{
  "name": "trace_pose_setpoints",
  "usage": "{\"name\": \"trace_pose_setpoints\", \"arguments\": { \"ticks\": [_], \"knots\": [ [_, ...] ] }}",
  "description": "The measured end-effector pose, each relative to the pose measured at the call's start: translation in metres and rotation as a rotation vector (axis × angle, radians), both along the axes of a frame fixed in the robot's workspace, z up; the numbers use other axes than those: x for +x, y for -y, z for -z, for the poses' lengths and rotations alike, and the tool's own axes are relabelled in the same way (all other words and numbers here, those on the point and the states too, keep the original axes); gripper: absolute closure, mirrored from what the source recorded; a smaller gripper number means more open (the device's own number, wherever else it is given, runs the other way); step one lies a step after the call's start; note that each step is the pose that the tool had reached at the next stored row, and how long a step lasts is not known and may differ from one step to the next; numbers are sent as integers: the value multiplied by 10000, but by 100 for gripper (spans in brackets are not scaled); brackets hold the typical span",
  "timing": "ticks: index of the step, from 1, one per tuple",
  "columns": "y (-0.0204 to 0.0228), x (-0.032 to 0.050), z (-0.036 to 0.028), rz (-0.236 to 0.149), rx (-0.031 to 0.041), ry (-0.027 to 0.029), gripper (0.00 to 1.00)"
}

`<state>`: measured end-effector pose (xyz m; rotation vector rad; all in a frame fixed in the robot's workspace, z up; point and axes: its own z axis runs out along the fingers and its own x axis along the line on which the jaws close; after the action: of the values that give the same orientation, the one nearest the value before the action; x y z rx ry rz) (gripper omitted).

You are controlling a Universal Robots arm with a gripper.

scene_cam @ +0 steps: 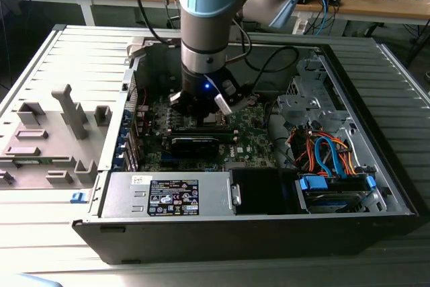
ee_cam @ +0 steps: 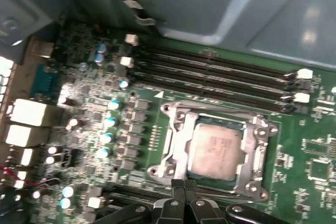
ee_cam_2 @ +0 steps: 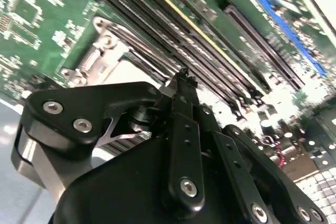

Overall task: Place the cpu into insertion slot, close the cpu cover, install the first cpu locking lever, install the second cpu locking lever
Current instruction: 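Install the second cpu locking lever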

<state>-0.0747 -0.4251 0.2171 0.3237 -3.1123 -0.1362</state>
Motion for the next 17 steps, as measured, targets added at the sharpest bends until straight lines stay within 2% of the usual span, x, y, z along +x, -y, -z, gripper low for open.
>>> {"name": "trace_pose_setpoints", "arguments": {
  "ticks": [1,3,5,7,9,11,14,17],
  "knots": [
    [-17,31,0,1,-14,-33,89],
    [-88,138,0,-2,-43,-150,89],
    [-133,181,0,0,-69,-196,89],
    [-198,229,0,2,-136,-242,89],
    [-265,244,1,2,-218,-247,89],
    [-336,253,0,4,-371,-248,89],
    [-372,254,-7,6,-619,-248,89],
    [-372,254,-7,6,-619,-248,89]
  ]
}}
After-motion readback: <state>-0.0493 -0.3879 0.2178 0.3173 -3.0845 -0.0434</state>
